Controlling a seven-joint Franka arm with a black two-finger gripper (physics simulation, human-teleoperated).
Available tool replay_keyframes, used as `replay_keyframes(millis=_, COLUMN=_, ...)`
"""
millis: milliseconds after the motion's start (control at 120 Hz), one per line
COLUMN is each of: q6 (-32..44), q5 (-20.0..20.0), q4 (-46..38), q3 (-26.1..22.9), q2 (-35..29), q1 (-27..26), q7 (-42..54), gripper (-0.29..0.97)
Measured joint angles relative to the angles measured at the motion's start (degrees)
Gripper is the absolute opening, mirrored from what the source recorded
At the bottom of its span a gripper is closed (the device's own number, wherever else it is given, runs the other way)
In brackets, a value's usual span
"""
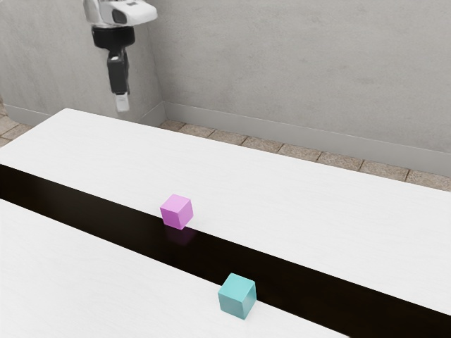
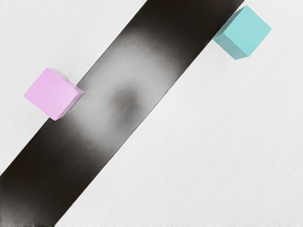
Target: Pick up the blue block with one arm, and put the blue block on the pink block with one arm
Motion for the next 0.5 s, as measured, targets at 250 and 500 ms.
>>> replay_keyframes(millis=250, q6=-0.4, q5=2.7, q4=-2.2, q3=2.9, q2=-1.4, q1=-6.3, q7=-1.3, gripper=0.68)
replay_keyframes(millis=500, q6=10.2, q5=1.3, q4=-28.8, q3=4.1, q2=-14.8, q1=-15.5, q7=0.4, gripper=0.68)
